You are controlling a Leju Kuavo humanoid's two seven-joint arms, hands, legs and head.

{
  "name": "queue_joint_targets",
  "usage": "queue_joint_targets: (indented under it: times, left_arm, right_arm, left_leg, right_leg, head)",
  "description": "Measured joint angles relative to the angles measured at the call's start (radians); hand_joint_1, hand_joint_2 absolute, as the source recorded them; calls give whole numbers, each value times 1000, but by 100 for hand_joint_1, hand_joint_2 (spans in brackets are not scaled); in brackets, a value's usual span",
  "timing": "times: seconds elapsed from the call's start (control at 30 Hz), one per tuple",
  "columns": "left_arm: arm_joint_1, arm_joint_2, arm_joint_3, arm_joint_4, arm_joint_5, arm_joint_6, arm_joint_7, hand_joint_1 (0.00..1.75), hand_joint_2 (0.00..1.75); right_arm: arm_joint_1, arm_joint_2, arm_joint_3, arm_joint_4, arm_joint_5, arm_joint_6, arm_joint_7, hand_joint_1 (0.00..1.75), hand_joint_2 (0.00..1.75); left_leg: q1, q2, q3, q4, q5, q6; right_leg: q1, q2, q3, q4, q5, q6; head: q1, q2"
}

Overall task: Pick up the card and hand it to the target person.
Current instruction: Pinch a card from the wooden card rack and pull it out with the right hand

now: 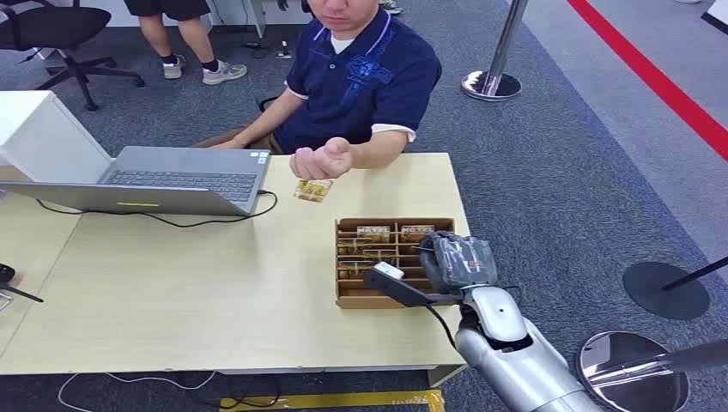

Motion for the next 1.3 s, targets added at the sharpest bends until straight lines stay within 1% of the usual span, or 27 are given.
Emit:
queue_joint_targets:
  times: [0.07,0.1,0.2,0.83,1.07,1.3]
  left_arm:
    - [0,0,0,0,0,-1,-1,0,0]
    - [0,0,0,0,-1,-2,-3,0,44]
    - [0,0,-1,0,-7,-7,-7,0,175]
    - [0,0,-13,0,0,-11,-5,0,175]
    - [0,0,-15,0,0,-10,-7,0,175]
    - [1,0,-15,0,7,-8,-9,0,175]
  right_arm:
    - [0,0,0,1,0,0,0,168,175]
    - [0,0,0,1,0,0,0,165,175]
    - [0,0,0,1,0,0,0,164,175]
    - [6,-1,-2,-19,-1,-5,1,164,175]
    - [24,-3,-6,-82,-3,-12,2,164,175]
    - [53,-4,-30,-193,10,-19,6,164,175]
  left_leg:
    - [0,0,0,0,0,0]
    - [0,0,0,0,0,0]
    - [0,0,0,0,0,0]
    - [0,0,0,0,0,0]
    - [0,0,0,0,0,0]
    - [0,0,0,0,0,0]
  right_leg:
    - [0,0,0,0,0,0]
    - [0,0,0,0,0,0]
    - [0,0,0,0,0,0]
    - [0,0,0,0,0,0]
    - [0,0,-1,0,0,0]
    - [0,0,-1,0,0,0]
  head:
    - [0,0]
    - [0,0]
    - [0,0]
    - [0,0]
    - [0,0]
    - [0,0]
